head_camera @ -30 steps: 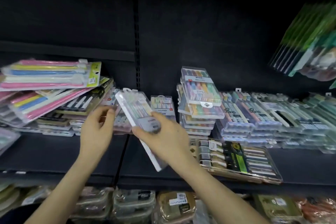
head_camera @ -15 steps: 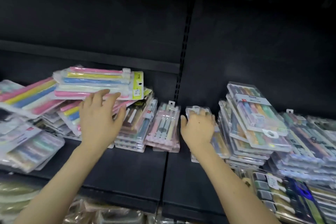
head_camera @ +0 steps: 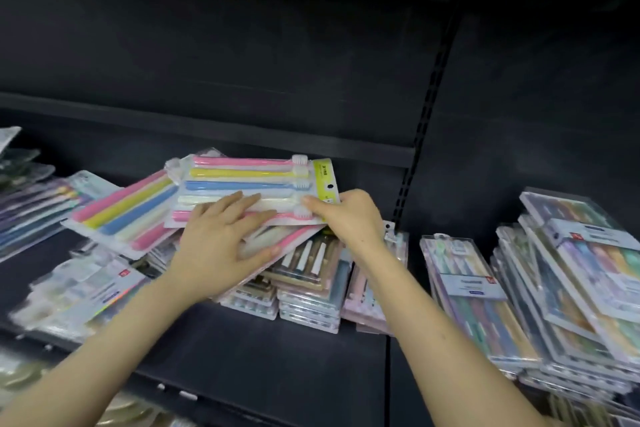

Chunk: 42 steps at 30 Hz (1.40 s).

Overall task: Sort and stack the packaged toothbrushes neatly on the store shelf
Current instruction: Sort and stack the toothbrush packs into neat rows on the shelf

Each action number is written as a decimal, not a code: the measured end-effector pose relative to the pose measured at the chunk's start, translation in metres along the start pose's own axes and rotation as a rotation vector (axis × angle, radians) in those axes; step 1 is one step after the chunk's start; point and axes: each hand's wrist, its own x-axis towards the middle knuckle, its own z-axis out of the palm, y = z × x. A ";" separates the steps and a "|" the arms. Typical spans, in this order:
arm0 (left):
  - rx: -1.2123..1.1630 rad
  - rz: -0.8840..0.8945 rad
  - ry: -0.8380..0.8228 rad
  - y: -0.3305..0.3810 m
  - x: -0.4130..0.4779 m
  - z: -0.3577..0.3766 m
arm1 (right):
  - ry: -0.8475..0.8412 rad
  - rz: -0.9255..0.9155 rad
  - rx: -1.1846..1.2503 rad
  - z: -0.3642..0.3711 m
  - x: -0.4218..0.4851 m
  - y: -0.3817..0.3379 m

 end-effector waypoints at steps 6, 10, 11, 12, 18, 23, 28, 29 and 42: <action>-0.073 -0.599 0.310 -0.056 -0.027 -0.004 | -0.008 0.086 0.200 0.006 0.002 -0.004; -0.080 -0.742 0.117 -0.102 -0.018 -0.005 | 0.033 0.112 0.325 0.005 -0.009 -0.012; -0.059 -0.753 0.082 -0.110 -0.014 -0.005 | 0.045 0.127 0.349 0.005 -0.011 -0.013; -0.034 -0.765 0.048 -0.117 -0.010 -0.006 | 0.054 0.149 0.384 0.003 -0.014 -0.014; -0.042 -0.873 -0.148 -0.152 0.001 -0.019 | 0.057 0.235 0.461 -0.001 -0.022 -0.013; -0.511 -0.871 -0.131 -0.160 -0.002 -0.023 | 0.207 0.209 0.586 -0.008 -0.028 -0.011; -1.003 -0.965 -0.130 -0.170 -0.005 -0.028 | 0.222 0.237 0.750 -0.027 -0.035 0.008; -1.037 -0.990 -0.109 -0.175 -0.007 -0.029 | 0.201 0.220 0.746 -0.030 -0.036 0.009; -0.983 -1.039 0.002 -0.214 -0.065 -0.110 | 0.186 0.221 0.585 0.003 -0.021 -0.017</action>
